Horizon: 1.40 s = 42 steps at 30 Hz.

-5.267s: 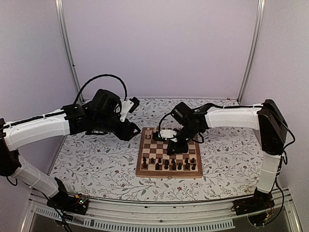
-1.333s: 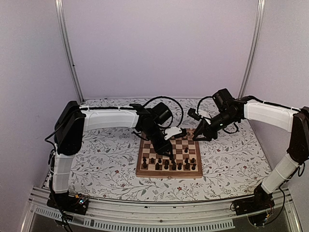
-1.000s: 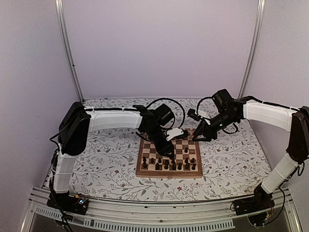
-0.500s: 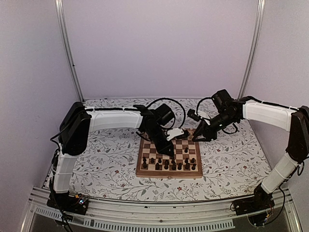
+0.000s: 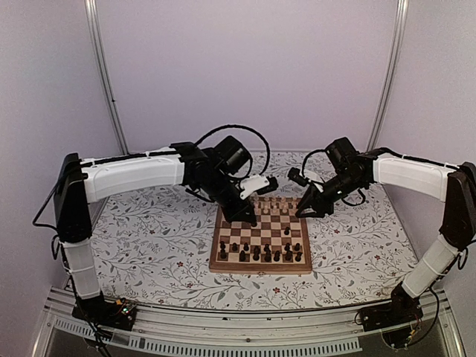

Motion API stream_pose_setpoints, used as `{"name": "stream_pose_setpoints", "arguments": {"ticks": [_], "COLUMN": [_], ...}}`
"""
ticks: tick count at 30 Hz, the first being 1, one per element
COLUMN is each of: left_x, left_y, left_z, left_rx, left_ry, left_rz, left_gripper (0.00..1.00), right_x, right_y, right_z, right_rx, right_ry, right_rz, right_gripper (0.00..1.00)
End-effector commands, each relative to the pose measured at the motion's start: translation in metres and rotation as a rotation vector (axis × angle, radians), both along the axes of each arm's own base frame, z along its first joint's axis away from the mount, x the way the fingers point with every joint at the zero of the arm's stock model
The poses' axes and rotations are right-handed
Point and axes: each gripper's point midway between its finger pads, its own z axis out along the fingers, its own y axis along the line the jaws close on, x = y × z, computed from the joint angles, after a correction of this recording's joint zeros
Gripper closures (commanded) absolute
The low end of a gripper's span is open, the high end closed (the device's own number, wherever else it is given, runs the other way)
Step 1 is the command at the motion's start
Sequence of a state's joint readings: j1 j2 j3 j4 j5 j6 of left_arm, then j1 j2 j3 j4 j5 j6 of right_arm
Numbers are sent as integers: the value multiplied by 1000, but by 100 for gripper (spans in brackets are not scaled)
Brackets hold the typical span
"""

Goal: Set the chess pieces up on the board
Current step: Pick up the chess piece from the chessboard, then place the chess piece on the chessboard.

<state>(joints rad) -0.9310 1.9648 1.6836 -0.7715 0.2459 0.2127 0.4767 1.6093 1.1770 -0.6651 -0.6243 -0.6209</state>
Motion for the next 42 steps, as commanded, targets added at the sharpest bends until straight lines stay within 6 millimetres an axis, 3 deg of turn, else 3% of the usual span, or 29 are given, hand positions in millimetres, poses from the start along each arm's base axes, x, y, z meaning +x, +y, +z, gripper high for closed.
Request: {"name": "stream_pose_setpoints", "arguments": {"ticks": [1,5,10,18,25,42], "left_x": [-20,-40,-51,-57,-57,-57], "left_y": [29,43,52,60,55,52], "left_z": [-1,-7,-14,-42,-43,-66], "left_rx": [43,45,20,63,41,100], "left_ry": [33,50,36,32,29,35], "left_rz": [55,71,96,130,149,155], "left_gripper": [92,91,91,91,90,90], "right_x": [7,10,19,26,26,24], "right_y": [3,0,-10,-23,-25,-24], "right_z": [9,7,2,-3,6,5], "right_rx": [14,-7,-34,-38,-23,-17], "right_ry": [-17,-36,-89,-141,-162,-156], "right_rz": [-6,-12,-28,-66,-75,-69], "right_gripper": [64,64,64,64,64,64]}}
